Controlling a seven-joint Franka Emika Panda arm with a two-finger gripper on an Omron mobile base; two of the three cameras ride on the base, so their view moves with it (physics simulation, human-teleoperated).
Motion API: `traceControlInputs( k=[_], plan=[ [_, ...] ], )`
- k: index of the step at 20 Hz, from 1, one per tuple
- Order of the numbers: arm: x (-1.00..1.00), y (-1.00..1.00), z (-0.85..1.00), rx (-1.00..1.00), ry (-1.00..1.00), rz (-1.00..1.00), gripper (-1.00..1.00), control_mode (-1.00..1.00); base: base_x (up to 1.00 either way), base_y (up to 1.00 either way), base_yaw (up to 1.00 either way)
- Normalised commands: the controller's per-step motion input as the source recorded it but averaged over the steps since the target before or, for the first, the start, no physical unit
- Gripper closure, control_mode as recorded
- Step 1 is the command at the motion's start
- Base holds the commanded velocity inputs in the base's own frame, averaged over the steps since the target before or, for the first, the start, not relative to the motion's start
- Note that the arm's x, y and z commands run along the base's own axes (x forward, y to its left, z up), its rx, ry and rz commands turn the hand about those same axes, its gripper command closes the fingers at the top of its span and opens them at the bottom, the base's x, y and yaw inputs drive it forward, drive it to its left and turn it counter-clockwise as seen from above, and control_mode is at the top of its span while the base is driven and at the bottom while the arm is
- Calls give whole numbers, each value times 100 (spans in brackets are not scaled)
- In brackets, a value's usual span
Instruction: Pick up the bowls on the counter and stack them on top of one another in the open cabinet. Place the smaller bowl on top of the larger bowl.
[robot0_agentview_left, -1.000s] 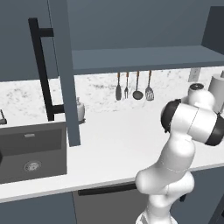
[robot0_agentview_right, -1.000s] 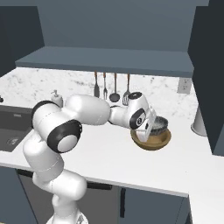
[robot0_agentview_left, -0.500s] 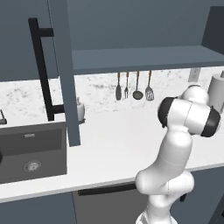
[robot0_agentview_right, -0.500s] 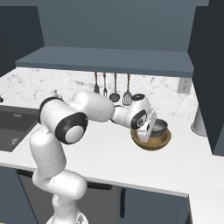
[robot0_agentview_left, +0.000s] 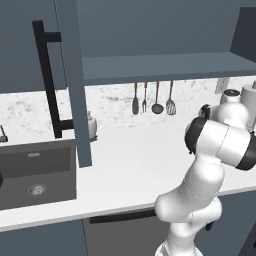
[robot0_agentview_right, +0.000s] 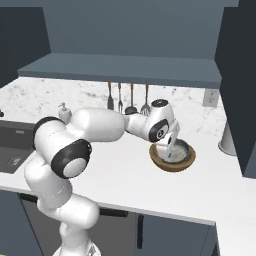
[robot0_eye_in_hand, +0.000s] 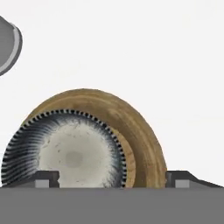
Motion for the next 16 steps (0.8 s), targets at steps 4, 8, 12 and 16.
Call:
traceControlInputs(
  k=[4, 8, 12, 16],
  plan=[
    [-92, 90, 5, 0, 0, -7, -100, -100, 0, 0, 0],
    [-39, 98, -34, 1, 0, -21, -100, -100, 0, 0, 0],
    [19, 48, -7, 1, -4, -32, -100, -100, 0, 0, 0],
    [58, 2, 0, 0, -4, -23, -100, -100, 0, 0, 0]
  ],
)
